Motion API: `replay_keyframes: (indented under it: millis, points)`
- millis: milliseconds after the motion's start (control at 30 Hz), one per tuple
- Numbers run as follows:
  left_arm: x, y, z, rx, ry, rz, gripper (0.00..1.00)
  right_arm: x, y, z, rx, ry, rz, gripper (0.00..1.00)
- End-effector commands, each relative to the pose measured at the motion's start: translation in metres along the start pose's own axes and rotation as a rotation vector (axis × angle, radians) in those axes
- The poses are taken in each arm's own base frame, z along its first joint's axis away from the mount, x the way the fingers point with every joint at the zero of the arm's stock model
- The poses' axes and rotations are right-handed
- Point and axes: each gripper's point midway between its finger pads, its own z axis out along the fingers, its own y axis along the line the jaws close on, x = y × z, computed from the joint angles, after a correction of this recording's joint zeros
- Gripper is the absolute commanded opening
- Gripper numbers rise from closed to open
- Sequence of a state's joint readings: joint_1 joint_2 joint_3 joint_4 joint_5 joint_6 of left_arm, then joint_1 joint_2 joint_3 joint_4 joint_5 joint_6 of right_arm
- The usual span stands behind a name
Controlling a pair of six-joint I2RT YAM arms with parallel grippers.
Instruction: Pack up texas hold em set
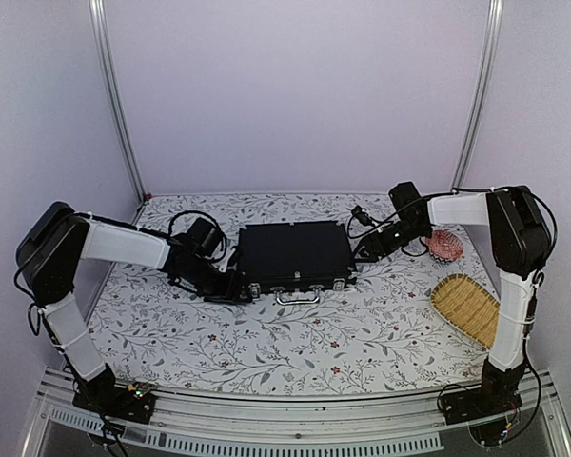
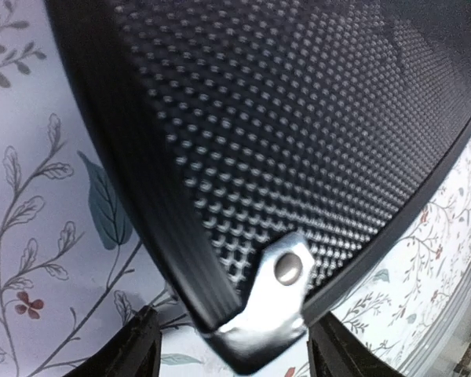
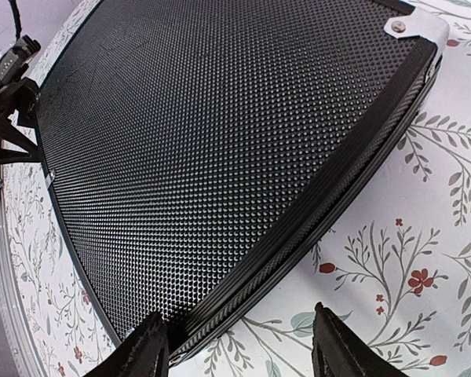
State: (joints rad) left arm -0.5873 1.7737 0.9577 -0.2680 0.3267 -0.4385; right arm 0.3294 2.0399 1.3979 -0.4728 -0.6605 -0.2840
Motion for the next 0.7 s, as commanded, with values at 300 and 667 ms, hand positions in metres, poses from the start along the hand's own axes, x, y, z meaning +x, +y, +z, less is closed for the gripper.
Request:
replay_keyframes:
  millis: [300, 667]
  points:
    - [-0.003, -0.009, -0.023, -0.047, -0.033, 0.009, 0.51, 0.017, -0.008, 0.01, 0.022, 0.064, 0.031, 0.63]
    - [-0.013, -0.057, -0.028, 0.088, -0.076, 0.098, 0.0, 0.016, -0.008, 0.009, 0.024, 0.062, 0.03, 0.63]
